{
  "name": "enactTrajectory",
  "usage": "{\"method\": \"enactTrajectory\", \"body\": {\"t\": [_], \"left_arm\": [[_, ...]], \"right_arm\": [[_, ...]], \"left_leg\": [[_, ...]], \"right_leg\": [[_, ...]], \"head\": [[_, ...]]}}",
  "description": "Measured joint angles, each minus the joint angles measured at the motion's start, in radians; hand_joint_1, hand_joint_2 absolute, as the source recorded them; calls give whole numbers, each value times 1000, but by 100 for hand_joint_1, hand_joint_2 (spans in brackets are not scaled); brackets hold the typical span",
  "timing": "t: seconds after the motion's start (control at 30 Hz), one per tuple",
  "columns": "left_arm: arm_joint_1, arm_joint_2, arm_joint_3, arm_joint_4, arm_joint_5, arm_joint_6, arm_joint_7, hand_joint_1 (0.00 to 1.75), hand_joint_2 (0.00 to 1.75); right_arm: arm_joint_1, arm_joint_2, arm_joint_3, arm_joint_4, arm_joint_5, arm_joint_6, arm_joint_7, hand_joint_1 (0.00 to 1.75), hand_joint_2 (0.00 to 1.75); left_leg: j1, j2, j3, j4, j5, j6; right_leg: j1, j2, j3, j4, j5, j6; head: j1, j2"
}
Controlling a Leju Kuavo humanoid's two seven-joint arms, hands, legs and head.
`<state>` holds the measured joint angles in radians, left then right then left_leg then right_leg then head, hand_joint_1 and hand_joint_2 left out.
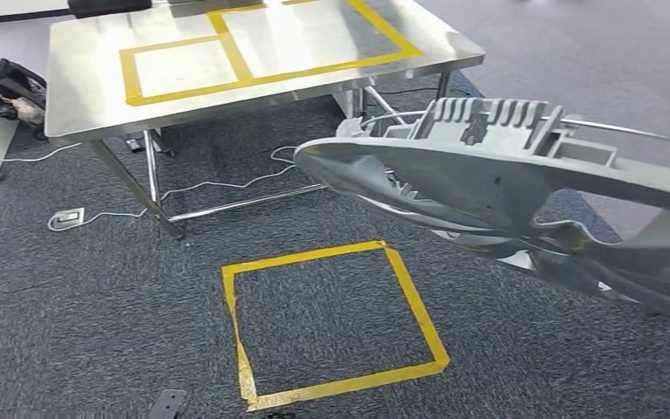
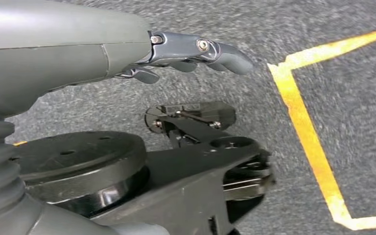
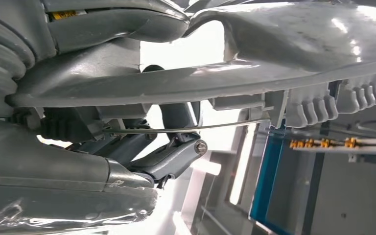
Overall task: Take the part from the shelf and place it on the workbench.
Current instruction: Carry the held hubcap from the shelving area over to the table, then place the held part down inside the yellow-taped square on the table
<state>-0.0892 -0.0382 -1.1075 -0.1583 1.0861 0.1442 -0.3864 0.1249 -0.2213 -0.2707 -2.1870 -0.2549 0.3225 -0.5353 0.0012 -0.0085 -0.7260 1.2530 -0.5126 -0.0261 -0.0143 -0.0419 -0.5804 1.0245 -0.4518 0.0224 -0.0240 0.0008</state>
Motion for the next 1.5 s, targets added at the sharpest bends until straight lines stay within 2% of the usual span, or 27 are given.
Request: {"method": "enactTrajectory", "body": {"t": [0.03,0.07,0.13,0.17,0.23,0.27,0.3,0.37,0.4,0.43,0.47,0.5,0.57,0.6,0.63,0.67,0.7,0.77,0.83,0.9,0.93,1.03,1.07,1.5], "left_arm": [[0,0,0,0,0,1,0,0,175],[-1,1,0,0,0,2,1,0,175],[-4,1,-3,0,-3,8,7,0,175],[-5,1,-5,0,-6,14,11,0,175],[-4,1,-13,0,-13,24,19,0,175],[-3,1,-16,0,-14,29,21,0,175],[-3,2,-19,0,-15,33,23,0,175],[-6,2,-23,0,-16,38,25,0,175],[-7,1,-25,0,-16,38,26,0,175],[-7,0,-26,0,-17,38,26,0,175],[-7,0,-28,0,-18,39,26,0,175],[-7,0,-29,0,-17,39,25,0,175],[-8,0,-30,0,-15,40,21,0,175],[-9,1,-30,0,-13,41,18,0,175],[-10,2,-30,0,-12,40,17,0,175],[-10,4,-30,0,-10,40,15,0,175],[-11,5,-30,0,-10,40,15,0,175],[-11,7,-30,0,-9,41,13,0,175],[-12,8,-30,0,-7,41,10,0,175],[-14,7,-30,0,-3,32,9,0,175],[-14,7,-30,0,-1,24,8,0,175],[-12,7,-30,0,3,-1,-4,0,175],[-11,7,-30,0,6,-8,-9,0,175],[2,8,-30,0,22,-47,-29,0,175]], "right_arm": [[0,0,0,0,-1,2,0,175,175],[-1,0,0,0,-1,4,0,175,175],[-1,0,-2,0,-3,7,1,175,175],[-1,0,-4,0,-5,8,2,175,175],[-3,0,-7,0,-8,10,3,175,175],[-3,0,-10,0,-10,11,3,175,175],[-3,0,-13,0,-12,12,2,175,175],[-3,1,-21,0,-16,14,-1,175,175],[-2,1,-23,0,-18,15,-4,175,175],[-3,2,-25,0,-19,16,-7,175,175],[-3,4,-25,0,-21,17,-11,175,175],[-4,5,-25,0,-22,19,-14,175,175],[-5,9,-26,0,-23,20,-17,175,175],[-6,11,-26,0,-23,21,-18,175,175],[-7,13,-26,0,-22,22,-19,175,175],[-7,16,-26,0,-22,23,-20,175,175],[-8,18,-27,0,-22,23,-21,175,175],[-8,23,-27,0,-22,24,-22,175,175],[-9,28,-29,0,-19,25,-23,175,175],[-10,30,-31,0,-14,24,-24,175,175],[-10,31,-32,0,-11,23,-24,175,175],[-12,34,-33,0,-3,13,-25,175,175],[-13,34,-34,0,1,8,-27,175,175],[-24,35,-52,1,37,-25,-18,175,175]], "left_leg": [[-2,10,33,-58,31,4],[-6,32,72,-128,58,10],[-14,66,122,-225,84,24],[-17,71,128,-243,85,29],[-15,50,127,-250,88,39],[-12,41,128,-252,90,44],[-8,31,129,-255,92,49],[-4,16,130,-256,94,56],[-3,8,130,-256,94,58],[-3,2,131,-256,94,58],[-2,-5,132,-256,94,58],[-1,-10,134,-255,93,57],[2,-19,139,-254,89,50],[1,-23,140,-251,87,44],[-1,-25,139,-250,86,38],[-4,-26,136,-248,87,38],[-6,-27,133,-247,89,44],[-8,-27,132,-249,95,64],[-7,-27,132,-253,99,73],[-5,-27,133,-258,100,70],[-4,-27,133,-260,101,61],[2,-27,133,-266,103,23],[3,-27,133,-267,103,16],[-2,-27,129,-263,104,16]], "right_leg": [[1,-12,1,0,-1,1],[4,-22,3,1,-2,3],[11,-41,5,2,-6,10],[14,-51,6,2,-7,15],[14,-67,9,0,-10,24],[13,-57,7,8,-19,30],[11,-35,-4,35,-37,35],[7,18,-56,153,-97,43],[6,32,-91,223,-126,46],[5,37,-119,274,-140,48],[4,38,-131,291,-134,50],[3,38,-122,263,-108,51],[-4,40,-61,127,-34,57],[-6,45,-28,62,-10,58],[-9,50,-8,21,1,56],[-11,54,0,4,2,53],[-11,56,1,0,4,48],[-11,57,-4,0,8,45],[-8,58,-5,0,7,40],[-4,58,-6,0,7,33],[-2,57,-7,1,7,29],[2,57,-10,2,7,24],[2,56,-10,2,8,24],[-3,55,-10,0,11,25]], "head": [[0,0],[0,0],[1,0],[2,0],[2,0],[3,0],[6,0],[13,0],[15,0],[16,0],[16,0],[16,0],[17,0],[19,0],[19,0],[19,0],[19,0],[15,0],[14,0],[14,0],[14,0],[15,0],[15,0],[15,0]]}}
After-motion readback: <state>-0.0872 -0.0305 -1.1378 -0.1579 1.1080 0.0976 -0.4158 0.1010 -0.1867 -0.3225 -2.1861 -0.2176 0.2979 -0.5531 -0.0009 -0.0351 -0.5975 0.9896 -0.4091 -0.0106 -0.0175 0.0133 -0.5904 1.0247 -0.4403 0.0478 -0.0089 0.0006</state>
